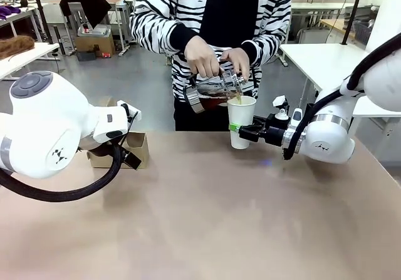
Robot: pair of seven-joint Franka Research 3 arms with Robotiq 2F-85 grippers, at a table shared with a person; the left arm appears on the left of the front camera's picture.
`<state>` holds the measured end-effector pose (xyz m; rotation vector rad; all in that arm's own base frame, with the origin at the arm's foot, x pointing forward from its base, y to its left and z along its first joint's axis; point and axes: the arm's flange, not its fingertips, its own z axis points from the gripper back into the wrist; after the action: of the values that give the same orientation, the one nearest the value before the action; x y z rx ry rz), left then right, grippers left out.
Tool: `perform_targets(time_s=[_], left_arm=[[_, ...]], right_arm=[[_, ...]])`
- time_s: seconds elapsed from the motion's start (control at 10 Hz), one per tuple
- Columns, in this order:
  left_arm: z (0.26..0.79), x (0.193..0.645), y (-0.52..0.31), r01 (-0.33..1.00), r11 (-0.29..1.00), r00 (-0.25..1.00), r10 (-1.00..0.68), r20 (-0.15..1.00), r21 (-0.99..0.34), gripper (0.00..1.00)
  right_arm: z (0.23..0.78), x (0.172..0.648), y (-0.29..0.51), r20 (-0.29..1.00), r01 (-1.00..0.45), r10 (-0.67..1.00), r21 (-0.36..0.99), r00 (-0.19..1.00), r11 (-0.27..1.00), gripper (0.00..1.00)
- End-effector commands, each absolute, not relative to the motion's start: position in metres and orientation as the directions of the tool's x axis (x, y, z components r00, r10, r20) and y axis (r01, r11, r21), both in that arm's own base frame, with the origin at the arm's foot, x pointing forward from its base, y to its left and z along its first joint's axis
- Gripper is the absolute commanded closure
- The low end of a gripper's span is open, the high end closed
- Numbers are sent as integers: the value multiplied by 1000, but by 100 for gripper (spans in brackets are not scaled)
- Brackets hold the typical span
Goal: Pour a drink into a cup and package it in a carrier.
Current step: When a person places the Paper Cup Lid on the 600 ml Paper Cup , lift the 600 ml Paper Cup.
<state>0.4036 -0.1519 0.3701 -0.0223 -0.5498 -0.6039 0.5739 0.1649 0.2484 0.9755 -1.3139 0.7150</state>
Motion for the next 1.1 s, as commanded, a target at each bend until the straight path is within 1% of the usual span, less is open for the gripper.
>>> perform_targets(time_s=[0.0,1.0], left_arm=[[370,403,-152,545,827,684,-532,498,135,0],[370,403,-152,545,827,684,-532,498,135,0]], right_arm=[[250,573,168,983,-873,-113,182,146,452,20],[250,573,168,983,-873,-113,182,146,452,20]])
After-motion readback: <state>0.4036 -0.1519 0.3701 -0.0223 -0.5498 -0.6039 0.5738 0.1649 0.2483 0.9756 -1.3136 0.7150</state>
